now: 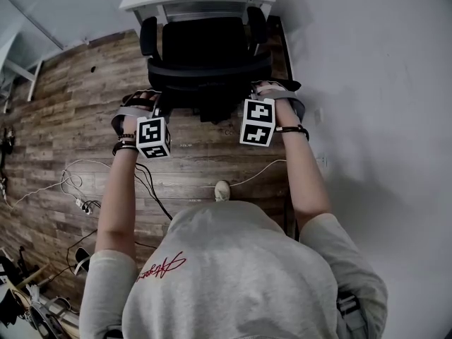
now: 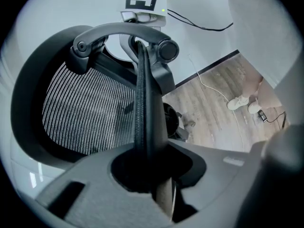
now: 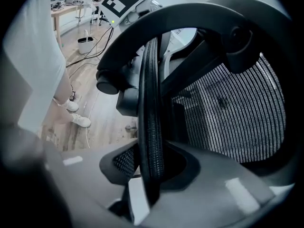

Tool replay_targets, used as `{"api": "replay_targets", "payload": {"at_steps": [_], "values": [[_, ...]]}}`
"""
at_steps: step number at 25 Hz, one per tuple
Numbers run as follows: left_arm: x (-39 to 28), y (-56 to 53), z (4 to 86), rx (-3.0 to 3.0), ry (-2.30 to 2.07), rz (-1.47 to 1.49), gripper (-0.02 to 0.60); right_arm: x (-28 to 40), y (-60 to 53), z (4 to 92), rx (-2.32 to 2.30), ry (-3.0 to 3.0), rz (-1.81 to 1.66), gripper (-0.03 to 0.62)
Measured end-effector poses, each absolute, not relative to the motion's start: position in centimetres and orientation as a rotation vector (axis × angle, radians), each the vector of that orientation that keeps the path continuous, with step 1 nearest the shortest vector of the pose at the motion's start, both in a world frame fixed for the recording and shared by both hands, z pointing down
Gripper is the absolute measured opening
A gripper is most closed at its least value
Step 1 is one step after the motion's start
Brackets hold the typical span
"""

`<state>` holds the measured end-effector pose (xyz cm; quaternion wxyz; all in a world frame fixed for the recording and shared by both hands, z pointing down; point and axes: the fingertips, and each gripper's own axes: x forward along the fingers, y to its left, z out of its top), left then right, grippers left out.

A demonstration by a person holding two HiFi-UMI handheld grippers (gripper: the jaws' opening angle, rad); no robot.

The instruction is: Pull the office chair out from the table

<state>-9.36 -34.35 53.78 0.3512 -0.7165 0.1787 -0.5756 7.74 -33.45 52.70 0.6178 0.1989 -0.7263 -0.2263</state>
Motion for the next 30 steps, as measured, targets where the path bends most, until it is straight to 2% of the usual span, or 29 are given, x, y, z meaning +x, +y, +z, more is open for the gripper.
{"api": "replay_targets", "payload": {"at_steps": [30], "values": [[-11.4,-28.9,53.6,-1.841,0.404,-1.438,0.063,5.6,-26.5,52.7,0.502,-1.654,-0.446,0.106]]}}
